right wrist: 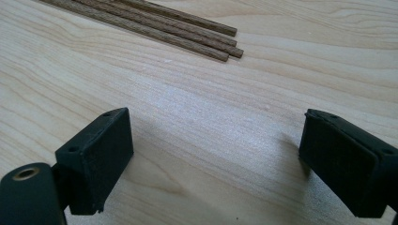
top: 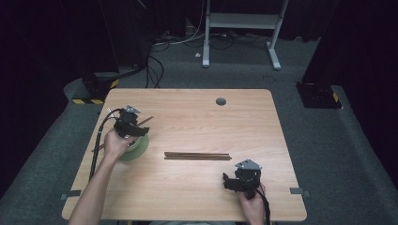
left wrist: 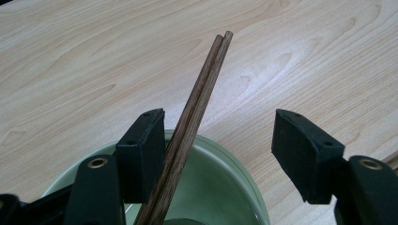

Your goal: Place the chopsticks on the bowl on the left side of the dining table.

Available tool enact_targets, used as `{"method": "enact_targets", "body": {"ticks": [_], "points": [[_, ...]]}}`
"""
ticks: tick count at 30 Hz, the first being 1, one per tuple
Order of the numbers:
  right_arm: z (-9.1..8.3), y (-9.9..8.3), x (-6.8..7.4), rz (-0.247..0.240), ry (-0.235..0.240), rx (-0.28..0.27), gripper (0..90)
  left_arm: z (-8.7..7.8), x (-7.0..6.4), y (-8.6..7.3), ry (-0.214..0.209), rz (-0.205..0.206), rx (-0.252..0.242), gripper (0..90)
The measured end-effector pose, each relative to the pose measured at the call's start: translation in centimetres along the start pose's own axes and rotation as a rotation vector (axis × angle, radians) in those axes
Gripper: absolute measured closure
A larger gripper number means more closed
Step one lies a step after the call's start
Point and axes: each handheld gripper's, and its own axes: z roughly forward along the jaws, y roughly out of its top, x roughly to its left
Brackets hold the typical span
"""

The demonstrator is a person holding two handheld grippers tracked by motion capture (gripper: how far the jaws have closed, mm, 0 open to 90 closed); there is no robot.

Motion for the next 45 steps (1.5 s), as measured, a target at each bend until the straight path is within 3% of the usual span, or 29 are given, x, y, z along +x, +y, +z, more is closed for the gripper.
{"method": "enact_targets", "body": {"ticks": [8,38,45], "points": [[0.0,0.0,0.0,0.001,0.000,0.001,9.8,-0.1,0.0,-0.6,-0.006,-0.005,-0.007,35.7],[0.0,0.0,0.0,0.000,0.000,0.000,9.8,-0.8,-1.7,-1.1,-0.051,0.051,0.007,35.9],[0.0,0.0,0.0,0.001,0.000,0.001,9.8,-1.0,-2.0,-1.2,-0.050,0.058,-0.015,34.9]]}}
